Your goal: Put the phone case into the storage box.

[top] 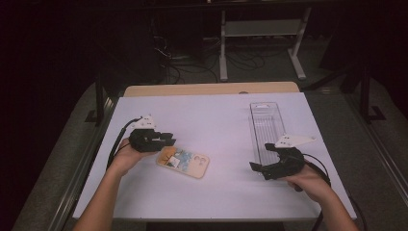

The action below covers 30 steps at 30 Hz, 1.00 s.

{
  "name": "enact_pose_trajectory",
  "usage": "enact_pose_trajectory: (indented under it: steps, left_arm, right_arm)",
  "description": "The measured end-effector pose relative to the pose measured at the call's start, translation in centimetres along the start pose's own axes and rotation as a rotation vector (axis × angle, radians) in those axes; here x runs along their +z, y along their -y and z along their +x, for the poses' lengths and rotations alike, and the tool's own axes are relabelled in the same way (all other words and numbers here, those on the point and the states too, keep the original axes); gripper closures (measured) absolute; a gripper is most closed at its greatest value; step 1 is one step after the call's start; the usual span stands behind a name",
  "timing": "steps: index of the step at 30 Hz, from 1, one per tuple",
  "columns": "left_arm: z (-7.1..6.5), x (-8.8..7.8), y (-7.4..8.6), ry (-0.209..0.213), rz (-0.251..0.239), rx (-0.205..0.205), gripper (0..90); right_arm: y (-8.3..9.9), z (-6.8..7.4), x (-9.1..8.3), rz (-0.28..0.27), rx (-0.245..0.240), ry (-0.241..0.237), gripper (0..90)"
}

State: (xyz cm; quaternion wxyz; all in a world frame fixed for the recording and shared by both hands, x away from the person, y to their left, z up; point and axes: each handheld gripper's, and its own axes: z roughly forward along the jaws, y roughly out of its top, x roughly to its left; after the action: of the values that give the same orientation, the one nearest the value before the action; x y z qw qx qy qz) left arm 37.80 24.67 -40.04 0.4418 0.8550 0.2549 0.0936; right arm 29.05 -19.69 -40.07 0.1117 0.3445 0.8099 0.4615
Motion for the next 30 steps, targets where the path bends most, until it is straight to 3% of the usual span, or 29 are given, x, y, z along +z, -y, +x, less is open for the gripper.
enact_pose_trajectory:
  steps: [7,14,15,18,20,23,27,30]
  left_arm:
    - [1.1,1.0,0.4,-0.037,0.033,-0.025,89.1]
    - [1.7,2.0,0.8,-0.057,0.066,-0.048,89.9]
    - [2.1,2.3,1.0,-0.064,0.087,-0.027,89.9]
    - [2.2,2.9,1.2,-0.072,0.087,-0.047,89.8]
    - [2.4,3.1,1.2,-0.077,0.119,-0.019,89.9]
    - [2.3,3.4,1.2,-0.081,0.133,-0.024,89.9]
    - [2.4,3.8,1.3,-0.096,0.162,0.001,89.9]
    - [2.4,4.0,1.5,-0.099,0.167,-0.021,89.9]
  right_arm:
    - [0.0,0.0,0.0,0.000,0.001,0.001,7.5]
    - [0.0,0.0,0.0,0.000,0.000,-0.001,7.5]
    - [0.0,0.0,0.0,0.000,0.001,-0.001,7.5]
    - [0.0,0.0,0.0,0.000,0.001,-0.001,7.6]
    - [0.0,0.0,0.0,0.000,0.000,0.000,7.6]
    - [0.0,-0.1,0.0,-0.004,-0.007,0.001,7.6]
    - [0.0,0.0,0.0,-0.002,-0.006,0.002,7.6]
    - [0.0,0.0,0.0,-0.001,0.001,0.000,7.6]
